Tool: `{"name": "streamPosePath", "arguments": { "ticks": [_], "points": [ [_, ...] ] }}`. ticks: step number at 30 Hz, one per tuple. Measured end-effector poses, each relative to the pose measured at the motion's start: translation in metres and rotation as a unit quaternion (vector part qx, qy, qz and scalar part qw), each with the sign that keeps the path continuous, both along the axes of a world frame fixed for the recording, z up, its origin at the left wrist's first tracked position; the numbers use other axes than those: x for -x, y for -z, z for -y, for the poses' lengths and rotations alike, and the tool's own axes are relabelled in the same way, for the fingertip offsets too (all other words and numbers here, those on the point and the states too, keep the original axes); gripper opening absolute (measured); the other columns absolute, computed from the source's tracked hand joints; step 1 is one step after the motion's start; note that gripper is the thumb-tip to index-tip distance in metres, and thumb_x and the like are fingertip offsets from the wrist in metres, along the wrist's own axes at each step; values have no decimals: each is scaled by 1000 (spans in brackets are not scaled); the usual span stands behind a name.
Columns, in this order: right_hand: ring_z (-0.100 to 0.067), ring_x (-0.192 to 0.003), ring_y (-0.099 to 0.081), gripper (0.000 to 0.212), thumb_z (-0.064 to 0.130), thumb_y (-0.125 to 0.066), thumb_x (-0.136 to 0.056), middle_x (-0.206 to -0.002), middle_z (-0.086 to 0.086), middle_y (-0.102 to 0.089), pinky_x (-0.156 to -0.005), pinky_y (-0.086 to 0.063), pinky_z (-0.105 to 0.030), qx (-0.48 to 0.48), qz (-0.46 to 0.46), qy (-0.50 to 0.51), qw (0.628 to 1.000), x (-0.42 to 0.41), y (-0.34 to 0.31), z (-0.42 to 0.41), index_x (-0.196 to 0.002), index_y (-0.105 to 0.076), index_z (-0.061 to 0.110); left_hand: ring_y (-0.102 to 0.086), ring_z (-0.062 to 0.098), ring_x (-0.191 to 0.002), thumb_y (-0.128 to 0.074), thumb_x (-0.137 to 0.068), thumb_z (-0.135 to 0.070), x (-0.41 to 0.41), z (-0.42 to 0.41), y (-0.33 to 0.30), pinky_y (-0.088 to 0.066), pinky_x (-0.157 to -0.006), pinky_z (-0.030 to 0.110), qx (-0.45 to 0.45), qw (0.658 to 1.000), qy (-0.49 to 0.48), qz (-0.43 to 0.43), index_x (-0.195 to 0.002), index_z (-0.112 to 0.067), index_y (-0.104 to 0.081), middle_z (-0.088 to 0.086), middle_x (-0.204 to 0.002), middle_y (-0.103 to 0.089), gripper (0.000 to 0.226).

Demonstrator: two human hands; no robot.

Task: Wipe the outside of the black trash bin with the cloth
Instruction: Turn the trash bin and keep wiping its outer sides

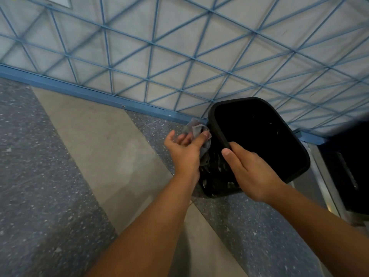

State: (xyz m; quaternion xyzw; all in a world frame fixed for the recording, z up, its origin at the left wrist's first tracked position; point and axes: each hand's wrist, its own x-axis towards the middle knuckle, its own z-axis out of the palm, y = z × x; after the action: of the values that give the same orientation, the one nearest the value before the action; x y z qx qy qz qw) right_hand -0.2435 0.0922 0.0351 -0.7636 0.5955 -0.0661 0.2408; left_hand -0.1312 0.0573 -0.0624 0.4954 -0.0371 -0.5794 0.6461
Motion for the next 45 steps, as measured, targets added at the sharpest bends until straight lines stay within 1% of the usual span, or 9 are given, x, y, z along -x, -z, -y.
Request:
{"name": "streamPosePath", "arguments": {
  "ticks": [4,7,11,15,19,26,38,42,45],
  "points": [
    [-16,-73,-62,33,48,-30,-99,-78,-1,-62,-71,-51,-49,3,4,0,1000,1,1,0,-96,-52,25,-67,21,-94,-65,-100,-22,-4,-2,-1,-57,-87,32,7,990,6,-138,-115,-2,-63,15,-106,-69,25],
    [-16,-72,-60,33,47,-30,-98,-76,0,-61,-71,-50,-49,0,3,2,1000,1,0,1,-95,-52,23,-63,17,-74,-47,-107,-19,-5,-2,8,-53,-70,27,-16,982,-4,-189,-96,-6,-61,9,-84,-62,22],
    [-15,-72,-60,33,46,-31,-99,-77,-1,-61,-71,-50,-47,3,3,3,1000,0,0,1,-96,-53,22,-67,26,-101,-64,-101,-9,0,1,4,-57,-92,40,-36,996,28,-71,-131,-7,-54,18,-116,-66,32],
    [-13,-69,-60,33,44,-33,-100,-76,-2,-61,-69,-50,-46,5,12,-1,1000,1,0,2,-93,-54,20,-66,32,-121,-70,-88,-51,25,0,23,-55,-105,56,-15,997,46,66,-117,-22,-69,16,-132,-65,41],
    [-9,-72,-61,30,42,-34,-100,-79,2,-62,-68,-52,-40,-4,18,-4,1000,2,0,2,-96,-55,22,-11,21,-162,-39,-103,-62,42,-11,18,-11,-131,56,28,984,133,117,-155,-50,-35,-9,-173,-20,54],
    [-8,-79,-64,32,43,-33,-100,-88,4,-66,-72,-54,-37,-4,8,-3,1000,2,-1,4,-109,-56,22,26,28,-158,-24,-105,-66,40,-7,3,15,-124,60,36,975,173,134,-157,-60,-4,-6,-174,19,56],
    [-12,-66,-61,29,42,-35,-100,-74,2,-62,-64,-53,-40,10,-53,-22,998,4,-1,7,-99,-55,20,11,7,-160,-23,-113,-42,43,4,22,4,-133,45,83,972,110,189,-164,-33,-13,-11,-175,-3,53],
    [-11,-72,-64,31,42,-35,-99,-82,2,-66,-67,-54,-37,8,-48,-26,998,5,-3,6,-104,-56,20,10,-1,-158,-22,-109,-45,49,-12,12,6,-126,16,176,946,100,253,-160,-42,-13,-26,-167,-5,52],
    [-13,-69,-63,30,42,-35,-99,-75,2,-63,-66,-52,-38,12,-53,-24,998,6,-3,4,-96,-55,20,9,10,-161,-22,-115,-36,41,-2,34,4,-133,39,107,962,113,223,-164,-29,-17,-14,-172,-8,50]
  ]
}}
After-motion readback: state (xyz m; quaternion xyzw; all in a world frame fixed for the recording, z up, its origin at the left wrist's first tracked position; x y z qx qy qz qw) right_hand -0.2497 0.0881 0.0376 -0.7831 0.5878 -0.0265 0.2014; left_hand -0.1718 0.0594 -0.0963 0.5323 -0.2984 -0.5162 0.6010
